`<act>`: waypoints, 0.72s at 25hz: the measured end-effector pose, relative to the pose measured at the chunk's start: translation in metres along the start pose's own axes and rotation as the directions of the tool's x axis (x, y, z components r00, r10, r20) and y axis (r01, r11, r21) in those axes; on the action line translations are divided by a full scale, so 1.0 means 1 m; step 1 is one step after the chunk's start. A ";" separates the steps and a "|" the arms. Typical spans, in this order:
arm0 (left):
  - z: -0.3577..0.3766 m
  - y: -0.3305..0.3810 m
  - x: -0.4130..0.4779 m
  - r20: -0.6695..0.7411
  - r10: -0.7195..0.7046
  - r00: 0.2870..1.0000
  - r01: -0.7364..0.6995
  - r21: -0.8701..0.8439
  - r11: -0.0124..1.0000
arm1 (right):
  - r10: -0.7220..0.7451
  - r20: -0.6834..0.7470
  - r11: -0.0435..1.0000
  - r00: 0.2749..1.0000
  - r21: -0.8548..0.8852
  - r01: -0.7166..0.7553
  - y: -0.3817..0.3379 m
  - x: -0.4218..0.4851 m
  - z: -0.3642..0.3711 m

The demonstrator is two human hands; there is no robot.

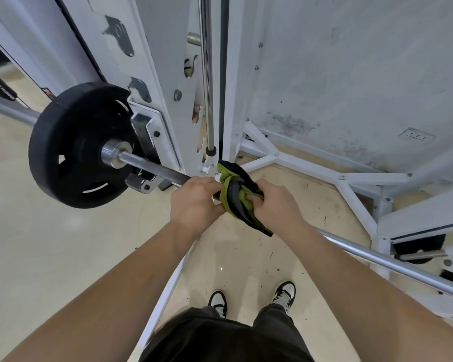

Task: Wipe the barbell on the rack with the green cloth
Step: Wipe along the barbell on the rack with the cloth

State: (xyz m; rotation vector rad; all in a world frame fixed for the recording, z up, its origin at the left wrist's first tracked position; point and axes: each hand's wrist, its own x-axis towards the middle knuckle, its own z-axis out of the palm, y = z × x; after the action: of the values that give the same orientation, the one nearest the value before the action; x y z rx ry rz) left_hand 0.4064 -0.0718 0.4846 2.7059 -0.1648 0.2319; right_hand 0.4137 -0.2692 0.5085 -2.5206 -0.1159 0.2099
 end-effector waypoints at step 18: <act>-0.023 -0.015 -0.002 0.092 0.187 0.978 -0.165 -0.208 0.964 | -0.035 0.068 0.995 0.997 -0.087 0.041 -0.018 0.027 0.021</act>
State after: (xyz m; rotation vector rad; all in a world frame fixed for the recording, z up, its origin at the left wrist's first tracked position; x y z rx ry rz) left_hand 0.4035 -0.0487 0.4991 2.5055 -0.4400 0.1103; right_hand 0.4357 -0.2389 0.4988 -2.5977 -0.2035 0.2784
